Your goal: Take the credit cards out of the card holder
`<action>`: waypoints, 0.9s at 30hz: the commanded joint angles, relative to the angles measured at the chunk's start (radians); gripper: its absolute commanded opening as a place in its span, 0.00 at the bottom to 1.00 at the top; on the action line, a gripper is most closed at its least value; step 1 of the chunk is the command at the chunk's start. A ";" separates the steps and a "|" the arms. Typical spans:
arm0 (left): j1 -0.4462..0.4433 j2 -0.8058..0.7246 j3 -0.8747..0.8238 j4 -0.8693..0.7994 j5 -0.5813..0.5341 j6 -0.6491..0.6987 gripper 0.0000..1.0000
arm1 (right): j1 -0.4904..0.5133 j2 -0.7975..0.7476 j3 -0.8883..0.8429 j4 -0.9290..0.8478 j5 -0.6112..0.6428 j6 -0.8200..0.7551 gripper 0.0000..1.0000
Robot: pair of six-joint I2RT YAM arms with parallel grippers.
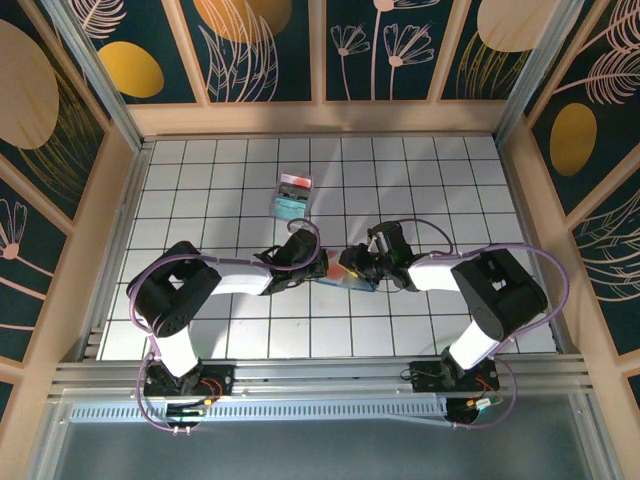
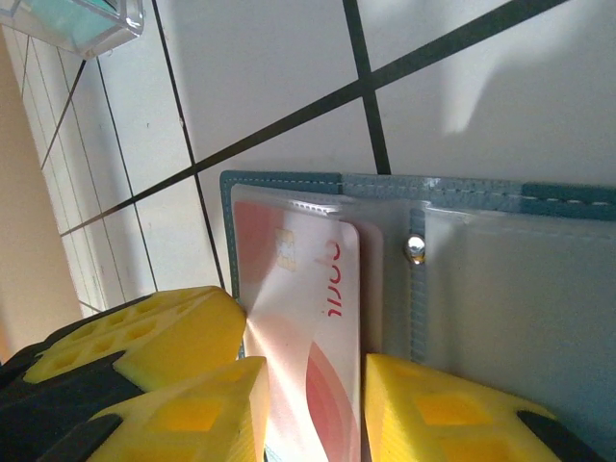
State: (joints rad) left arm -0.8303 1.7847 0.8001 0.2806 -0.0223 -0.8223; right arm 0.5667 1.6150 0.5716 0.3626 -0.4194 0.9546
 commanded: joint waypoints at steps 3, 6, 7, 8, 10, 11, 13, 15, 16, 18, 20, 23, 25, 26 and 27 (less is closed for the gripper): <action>-0.003 0.020 -0.022 -0.066 0.032 -0.017 0.05 | 0.007 0.010 -0.024 0.145 -0.034 0.012 0.27; -0.004 0.019 -0.023 -0.069 0.035 -0.016 0.05 | 0.000 -0.004 -0.050 0.262 -0.075 0.024 0.24; -0.003 0.018 -0.024 -0.069 0.036 -0.016 0.05 | -0.002 -0.010 -0.060 0.300 -0.088 0.029 0.23; -0.004 0.018 -0.025 -0.069 0.036 -0.017 0.05 | -0.005 -0.013 -0.066 0.325 -0.099 0.034 0.22; -0.003 0.016 -0.026 -0.068 0.037 -0.018 0.05 | -0.008 -0.016 -0.076 0.362 -0.116 0.038 0.21; -0.004 0.015 -0.026 -0.068 0.037 -0.018 0.05 | -0.009 -0.016 -0.079 0.375 -0.123 0.036 0.21; -0.004 0.014 -0.026 -0.067 0.035 -0.019 0.05 | -0.008 -0.011 -0.081 0.379 -0.132 0.032 0.20; -0.004 0.015 -0.027 -0.067 0.035 -0.020 0.06 | -0.008 -0.001 -0.076 0.365 -0.131 0.031 0.20; -0.003 0.015 -0.026 -0.068 0.035 -0.020 0.06 | -0.008 0.008 -0.073 0.355 -0.131 0.028 0.21; -0.004 0.012 -0.026 -0.067 0.033 -0.021 0.07 | -0.008 0.025 -0.067 0.339 -0.134 0.029 0.23; -0.004 0.011 -0.026 -0.069 0.032 -0.021 0.09 | -0.008 0.047 -0.058 0.334 -0.147 0.030 0.23; -0.004 0.009 -0.024 -0.076 0.029 -0.019 0.11 | -0.007 0.076 -0.054 0.363 -0.174 0.042 0.22; -0.003 0.011 -0.019 -0.086 0.023 -0.020 0.11 | -0.012 0.079 -0.053 0.378 -0.186 0.046 0.18; -0.004 0.010 -0.018 -0.091 0.021 -0.020 0.12 | -0.013 0.074 -0.055 0.377 -0.188 0.045 0.17; -0.004 0.010 -0.018 -0.096 0.016 -0.021 0.12 | -0.014 0.066 -0.056 0.377 -0.189 0.043 0.16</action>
State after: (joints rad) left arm -0.8295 1.7844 0.7967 0.2794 -0.0319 -0.8326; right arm 0.5495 1.6806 0.4946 0.6598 -0.5522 0.9939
